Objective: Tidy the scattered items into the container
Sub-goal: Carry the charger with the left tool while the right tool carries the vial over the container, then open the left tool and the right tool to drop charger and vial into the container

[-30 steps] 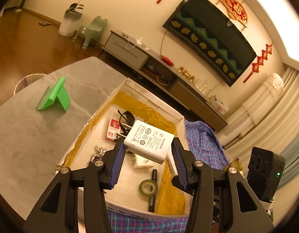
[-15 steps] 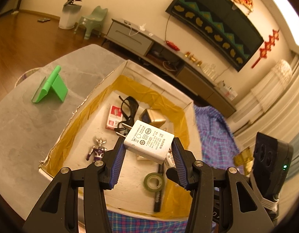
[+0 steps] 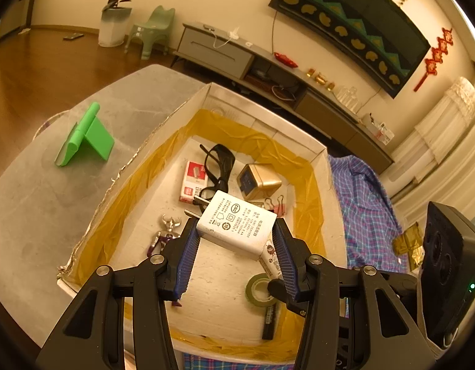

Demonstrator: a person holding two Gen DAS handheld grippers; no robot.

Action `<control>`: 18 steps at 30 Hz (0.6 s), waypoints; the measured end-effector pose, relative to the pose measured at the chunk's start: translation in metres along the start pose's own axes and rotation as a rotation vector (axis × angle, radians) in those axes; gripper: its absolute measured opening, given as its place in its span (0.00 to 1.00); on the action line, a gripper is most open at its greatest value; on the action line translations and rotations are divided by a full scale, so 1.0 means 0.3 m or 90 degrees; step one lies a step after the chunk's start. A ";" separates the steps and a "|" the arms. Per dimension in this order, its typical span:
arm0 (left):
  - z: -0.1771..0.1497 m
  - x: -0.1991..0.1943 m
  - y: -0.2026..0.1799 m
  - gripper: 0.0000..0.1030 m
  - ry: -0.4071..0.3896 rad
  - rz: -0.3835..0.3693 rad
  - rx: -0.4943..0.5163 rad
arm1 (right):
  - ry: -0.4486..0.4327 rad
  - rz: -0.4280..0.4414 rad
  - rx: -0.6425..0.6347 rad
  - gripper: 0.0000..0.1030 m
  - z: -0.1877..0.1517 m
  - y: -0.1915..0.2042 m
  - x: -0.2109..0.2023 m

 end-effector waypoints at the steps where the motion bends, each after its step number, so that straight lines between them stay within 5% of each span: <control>1: 0.000 0.004 0.003 0.49 0.003 0.000 -0.002 | 0.002 -0.002 -0.004 0.20 0.000 0.003 0.002; 18: -0.003 0.044 0.039 0.49 0.048 -0.062 -0.114 | 0.042 -0.038 -0.081 0.20 0.002 0.041 0.032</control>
Point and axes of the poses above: each gripper's, at about its wrist camera, not at the fingertips, and x roughly the way its jaws point, y to its left, z to its top, the point moved 9 cm from there along x, roughly the way its jaws point, and after that the axes turned 7 degrees about -y, right-handed, at the moved point
